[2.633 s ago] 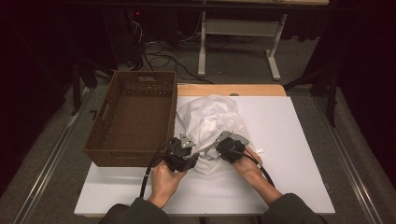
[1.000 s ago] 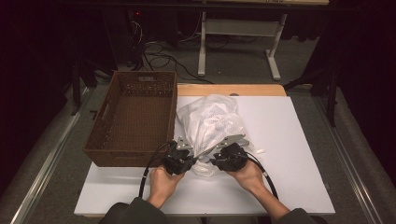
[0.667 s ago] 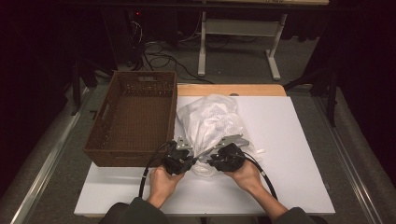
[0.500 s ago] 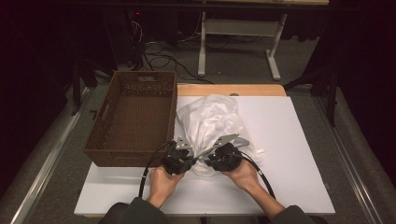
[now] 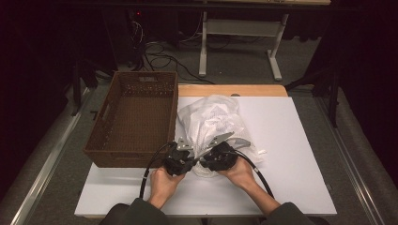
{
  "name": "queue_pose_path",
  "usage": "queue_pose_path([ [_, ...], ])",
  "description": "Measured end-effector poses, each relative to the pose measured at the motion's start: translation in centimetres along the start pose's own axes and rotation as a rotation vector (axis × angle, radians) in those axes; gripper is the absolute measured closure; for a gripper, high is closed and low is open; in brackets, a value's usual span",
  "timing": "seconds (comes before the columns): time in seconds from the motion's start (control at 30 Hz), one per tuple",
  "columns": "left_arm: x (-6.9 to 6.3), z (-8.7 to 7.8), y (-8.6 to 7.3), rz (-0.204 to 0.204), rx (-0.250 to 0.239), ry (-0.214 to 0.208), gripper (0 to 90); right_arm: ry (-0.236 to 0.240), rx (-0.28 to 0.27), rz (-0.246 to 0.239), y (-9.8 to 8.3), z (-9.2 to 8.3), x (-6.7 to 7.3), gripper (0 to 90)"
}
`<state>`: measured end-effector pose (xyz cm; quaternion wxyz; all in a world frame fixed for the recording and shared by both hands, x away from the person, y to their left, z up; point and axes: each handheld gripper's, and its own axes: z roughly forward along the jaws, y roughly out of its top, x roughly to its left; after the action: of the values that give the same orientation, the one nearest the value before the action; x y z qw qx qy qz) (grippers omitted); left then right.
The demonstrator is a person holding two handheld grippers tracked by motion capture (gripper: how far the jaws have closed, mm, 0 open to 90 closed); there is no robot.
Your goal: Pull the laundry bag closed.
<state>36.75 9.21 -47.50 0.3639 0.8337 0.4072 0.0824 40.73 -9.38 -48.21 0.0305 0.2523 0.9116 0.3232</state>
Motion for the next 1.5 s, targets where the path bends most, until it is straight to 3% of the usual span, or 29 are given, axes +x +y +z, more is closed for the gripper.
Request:
queue_pose_path([
  [0.33, 0.0, 0.2, -0.1, 0.009, 0.012, 0.011, 85.9, 0.011, 0.015, -0.032, -0.1, -0.2, 0.4, 72.7],
  [0.53, 0.1, 0.2, -0.1, 0.007, 0.016, 0.010, 85.9, -0.016, -0.007, -0.053, -0.1, -0.4, 0.6, 79.9],
  [0.77, -0.1, 0.5, -0.1, 0.007, 0.015, 0.013, 85.8, -0.005, -0.014, -0.081, 0.0, -0.4, 1.0, 82.7],
  [1.03, 0.0, 0.5, -0.1, 0.012, 0.024, 0.017, 85.9, -0.005, -0.001, -0.064, 0.1, -0.1, 0.9, 86.1],
  [1.5, 0.2, 0.5, -0.1, 0.017, 0.025, 0.028, 86.3, -0.024, -0.009, -0.083, 0.0, -0.3, 1.0, 87.1],
])
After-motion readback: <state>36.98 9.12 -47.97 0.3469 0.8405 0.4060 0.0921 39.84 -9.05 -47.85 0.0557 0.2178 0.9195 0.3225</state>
